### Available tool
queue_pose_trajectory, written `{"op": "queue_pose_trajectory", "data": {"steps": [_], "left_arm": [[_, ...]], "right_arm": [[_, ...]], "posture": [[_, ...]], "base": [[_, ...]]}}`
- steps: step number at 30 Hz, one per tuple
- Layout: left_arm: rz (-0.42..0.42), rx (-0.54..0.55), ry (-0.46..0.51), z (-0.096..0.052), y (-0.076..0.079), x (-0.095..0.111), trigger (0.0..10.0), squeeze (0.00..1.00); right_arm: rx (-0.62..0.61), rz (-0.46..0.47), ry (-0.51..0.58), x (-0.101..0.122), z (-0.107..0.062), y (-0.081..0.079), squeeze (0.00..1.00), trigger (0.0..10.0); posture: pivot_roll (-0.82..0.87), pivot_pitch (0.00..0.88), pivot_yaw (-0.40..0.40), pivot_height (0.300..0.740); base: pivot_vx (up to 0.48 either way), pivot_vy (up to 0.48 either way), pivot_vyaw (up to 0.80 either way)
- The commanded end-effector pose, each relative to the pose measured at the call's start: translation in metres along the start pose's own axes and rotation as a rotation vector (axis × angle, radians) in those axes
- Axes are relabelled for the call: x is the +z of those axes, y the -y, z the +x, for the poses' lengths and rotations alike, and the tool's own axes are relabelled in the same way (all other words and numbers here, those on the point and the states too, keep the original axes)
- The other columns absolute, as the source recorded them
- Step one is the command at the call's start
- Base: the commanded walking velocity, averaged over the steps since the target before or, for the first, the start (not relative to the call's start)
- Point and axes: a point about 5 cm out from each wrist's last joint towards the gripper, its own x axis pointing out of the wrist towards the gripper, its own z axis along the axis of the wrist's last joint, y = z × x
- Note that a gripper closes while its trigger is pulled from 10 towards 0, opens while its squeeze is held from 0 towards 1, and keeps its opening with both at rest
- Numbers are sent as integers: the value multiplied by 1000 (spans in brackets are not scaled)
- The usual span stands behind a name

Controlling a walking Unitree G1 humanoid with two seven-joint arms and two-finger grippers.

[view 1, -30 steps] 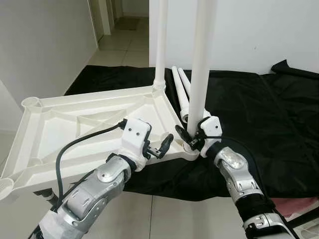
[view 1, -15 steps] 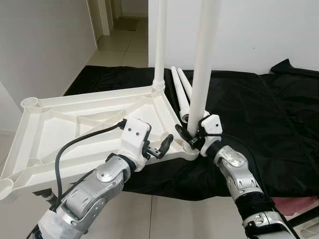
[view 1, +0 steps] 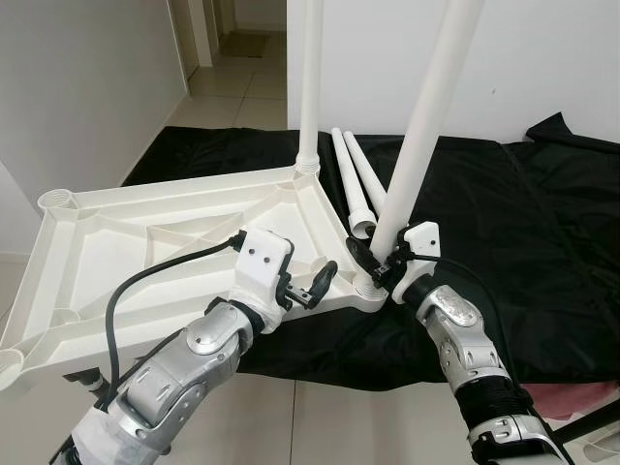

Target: Building children table

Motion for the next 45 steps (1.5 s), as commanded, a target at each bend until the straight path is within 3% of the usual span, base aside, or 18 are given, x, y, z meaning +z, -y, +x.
{"op": "queue_pose_trajectory", "data": {"steps": [1,3,9,12,15,27,38,42,45], "left_arm": [[21,-293,-1,-1,16,2,10000,0],[21,-290,0,-1,16,2,10000,0],[21,-286,1,-1,15,3,10000,0],[20,-286,2,-1,16,3,10000,0],[25,-286,2,-1,15,3,10000,0],[23,-283,5,-1,13,4,10000,0],[26,-279,6,-1,12,5,10000,0],[25,-279,6,-1,12,5,10000,0],[28,-282,5,-1,12,5,10000,0]], "right_arm": [[-53,104,-143,-32,-13,2,0,10000],[-80,164,-140,-34,-14,3,0,10000],[-99,218,-137,-36,-15,1,0,10000],[-83,147,-128,-35,-16,-2,0,10000],[-23,7,-66,-28,-17,-11,0,10000],[20,-47,-86,-35,-24,-16,0,10000],[34,-114,-37,-40,-34,-21,0,10000],[23,-101,-49,-41,-33,-20,0,10000],[13,-88,-124,-41,-26,-14,0,10000]], "posture": [[32,35,29,740],[32,35,29,740],[32,35,29,740],[32,35,29,740],[32,34,30,740],[29,34,32,740],[33,33,33,740],[32,33,35,740],[30,33,39,740]], "base": [[0,0,0],[0,0,0],[0,0,0],[0,0,0],[0,0,0],[0,0,0],[0,0,0],[0,0,0],[0,0,0]]}}
